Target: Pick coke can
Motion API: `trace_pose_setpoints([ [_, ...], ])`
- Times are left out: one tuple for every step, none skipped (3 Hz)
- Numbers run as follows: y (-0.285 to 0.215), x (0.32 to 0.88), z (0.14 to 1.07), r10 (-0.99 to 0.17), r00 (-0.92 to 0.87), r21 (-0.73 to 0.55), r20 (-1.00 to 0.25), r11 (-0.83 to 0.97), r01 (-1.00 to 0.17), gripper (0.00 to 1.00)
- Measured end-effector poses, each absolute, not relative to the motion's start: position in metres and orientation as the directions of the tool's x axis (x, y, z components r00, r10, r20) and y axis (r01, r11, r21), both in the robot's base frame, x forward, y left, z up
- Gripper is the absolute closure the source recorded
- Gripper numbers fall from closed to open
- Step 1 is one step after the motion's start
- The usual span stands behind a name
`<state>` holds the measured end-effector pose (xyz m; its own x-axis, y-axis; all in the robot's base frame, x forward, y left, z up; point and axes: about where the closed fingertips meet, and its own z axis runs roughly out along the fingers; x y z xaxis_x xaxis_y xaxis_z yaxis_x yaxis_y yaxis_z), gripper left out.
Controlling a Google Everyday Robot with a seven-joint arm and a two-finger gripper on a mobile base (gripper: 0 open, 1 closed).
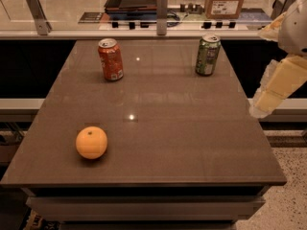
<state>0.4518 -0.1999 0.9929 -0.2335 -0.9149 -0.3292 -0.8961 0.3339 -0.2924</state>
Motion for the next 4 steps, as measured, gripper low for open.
trace_pose_setpoints([
  [-0.18, 0.468, 0.993, -0.859, -0.25, -0.284, -0.447, 0.401, -0.871, 0.0],
  [-0.153, 0.49, 0.99, -0.79, -0.237, -0.284, -0.565, 0.456, -0.843, 0.0],
  [-0.126, 0.505, 0.987, -0.726, -0.195, -0.289, -0.66, 0.484, -0.826, 0.0],
  [-0.094, 0.522, 0.979, -0.669, -0.151, -0.278, -0.728, 0.489, -0.827, 0.0],
])
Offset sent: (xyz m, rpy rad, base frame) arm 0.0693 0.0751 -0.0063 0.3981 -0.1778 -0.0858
